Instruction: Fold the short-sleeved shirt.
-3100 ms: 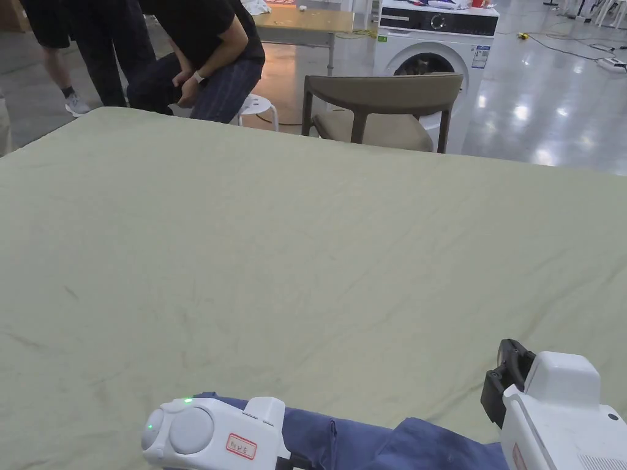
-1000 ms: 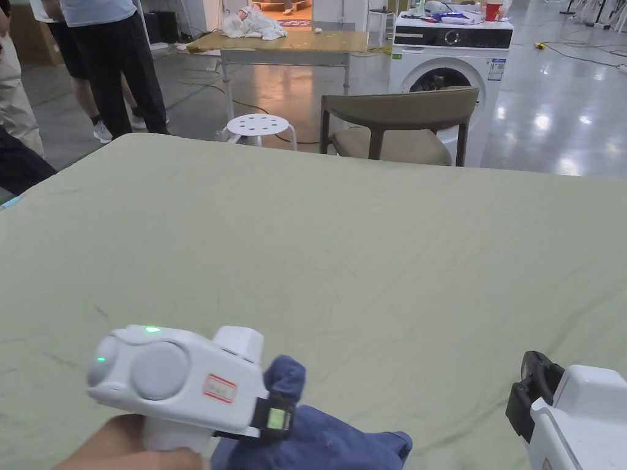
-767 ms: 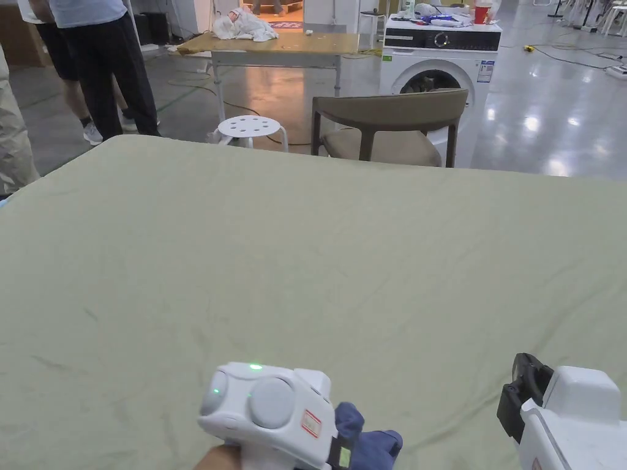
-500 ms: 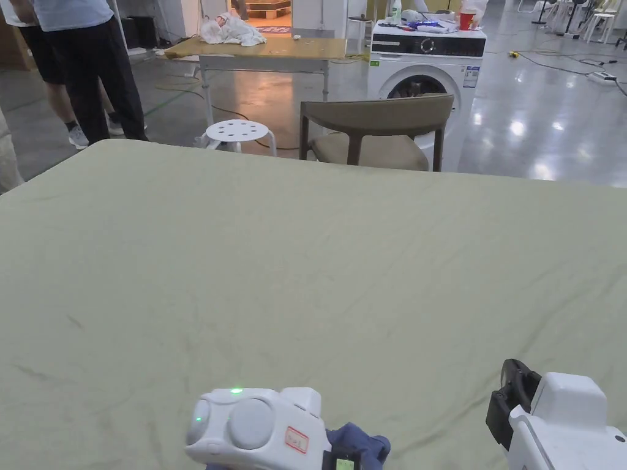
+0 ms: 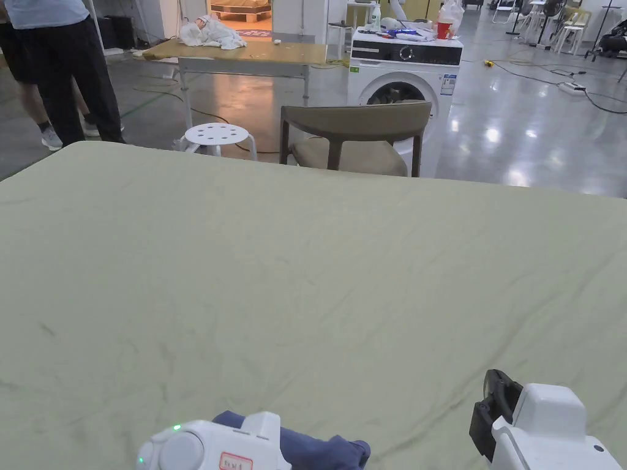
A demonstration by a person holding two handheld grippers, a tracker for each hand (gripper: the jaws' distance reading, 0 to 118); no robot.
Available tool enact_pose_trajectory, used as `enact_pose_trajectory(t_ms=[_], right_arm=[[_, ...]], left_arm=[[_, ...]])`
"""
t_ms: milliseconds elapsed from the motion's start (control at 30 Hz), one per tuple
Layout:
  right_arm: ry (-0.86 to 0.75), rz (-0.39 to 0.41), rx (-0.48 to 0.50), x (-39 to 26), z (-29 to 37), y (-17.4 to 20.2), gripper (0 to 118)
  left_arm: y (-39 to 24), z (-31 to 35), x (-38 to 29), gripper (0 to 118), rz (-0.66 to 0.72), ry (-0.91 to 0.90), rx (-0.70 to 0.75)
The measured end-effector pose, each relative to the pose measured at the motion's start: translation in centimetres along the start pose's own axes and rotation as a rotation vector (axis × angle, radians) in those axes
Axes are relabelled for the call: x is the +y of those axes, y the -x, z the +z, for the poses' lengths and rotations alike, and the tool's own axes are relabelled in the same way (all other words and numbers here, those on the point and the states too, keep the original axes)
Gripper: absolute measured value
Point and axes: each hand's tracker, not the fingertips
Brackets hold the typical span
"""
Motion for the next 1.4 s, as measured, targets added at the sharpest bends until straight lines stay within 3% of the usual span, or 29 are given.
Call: enact_pose_trajectory(t_ms=[100,267,400,500,600,800,1167,1267,1400], right_arm=[[0.007,0.001,-0.006,-0.3,0.2,-0.2,0],[0.005,0.006,-0.009,-0.2,0.3,-0.1,0],[-0.029,0.001,-0.004,0.4,0.1,0.5,0],[-0.068,0.001,-0.002,1.2,0.0,1.4,0],[-0.115,0.001,0.001,2.3,-0.3,2.5,0],[-0.191,0.016,-0.002,4.2,-0.3,4.2,0],[-0.224,0.027,-0.048,4.6,0.4,4.9,0],[-0.117,0.024,0.022,2.7,1.3,6.0,0],[0.077,0.062,0.206,-2.1,2.3,9.6,0]], left_arm=[[0.9,-2.0,-1.2,1,-0.051,-0.032,0.058],[0.7,-0.7,-1.7,1,-0.057,-0.085,0.018],[-2.2,3.5,-0.6,1,-0.25,-0.251,0.101],[-4.4,7.3,0.5,1,-0.388,-0.464,0.226],[-5.8,10.4,1.2,1,-0.524,-0.73,0.475],[-5.7,14.3,1.7,1,-0.612,-1.037,0.695],[-2.7,16.5,0.7,1,-0.559,-1.105,0.771],[-1.7,16.5,0.4,1,-0.555,-1.071,0.753],[-0.2,16.0,-0.2,1,-0.535,-0.993,0.73]])
